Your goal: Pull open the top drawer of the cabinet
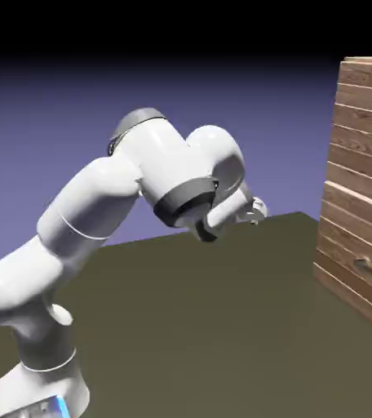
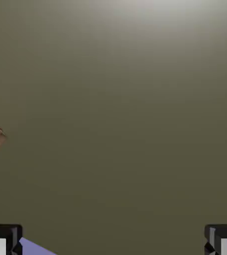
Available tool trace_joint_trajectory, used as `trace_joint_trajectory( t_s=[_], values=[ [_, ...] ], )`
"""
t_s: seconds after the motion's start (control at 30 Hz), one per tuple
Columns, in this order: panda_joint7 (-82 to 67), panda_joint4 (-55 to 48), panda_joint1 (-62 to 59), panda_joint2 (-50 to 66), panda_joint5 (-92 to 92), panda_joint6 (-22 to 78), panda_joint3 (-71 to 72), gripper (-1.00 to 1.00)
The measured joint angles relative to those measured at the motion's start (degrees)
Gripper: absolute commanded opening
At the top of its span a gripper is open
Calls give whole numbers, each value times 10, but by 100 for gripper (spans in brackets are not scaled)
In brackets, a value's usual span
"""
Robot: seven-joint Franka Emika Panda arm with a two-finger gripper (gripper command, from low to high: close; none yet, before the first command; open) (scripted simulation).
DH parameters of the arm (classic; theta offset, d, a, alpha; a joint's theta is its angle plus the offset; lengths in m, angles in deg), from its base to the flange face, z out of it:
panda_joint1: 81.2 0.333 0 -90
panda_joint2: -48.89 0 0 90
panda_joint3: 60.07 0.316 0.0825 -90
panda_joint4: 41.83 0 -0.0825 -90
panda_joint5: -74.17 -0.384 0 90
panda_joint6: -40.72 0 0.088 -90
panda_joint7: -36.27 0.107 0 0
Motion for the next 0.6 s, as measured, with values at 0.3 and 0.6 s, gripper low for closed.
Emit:
trace_joint_trajectory(
  t_s=[0.3, 0.6],
  values=[
    [-224, -73, -75, 129, 165, 28, 114, 0],
    [-449, -146, -150, 258, 330, 55, 228, 0]
  ],
)
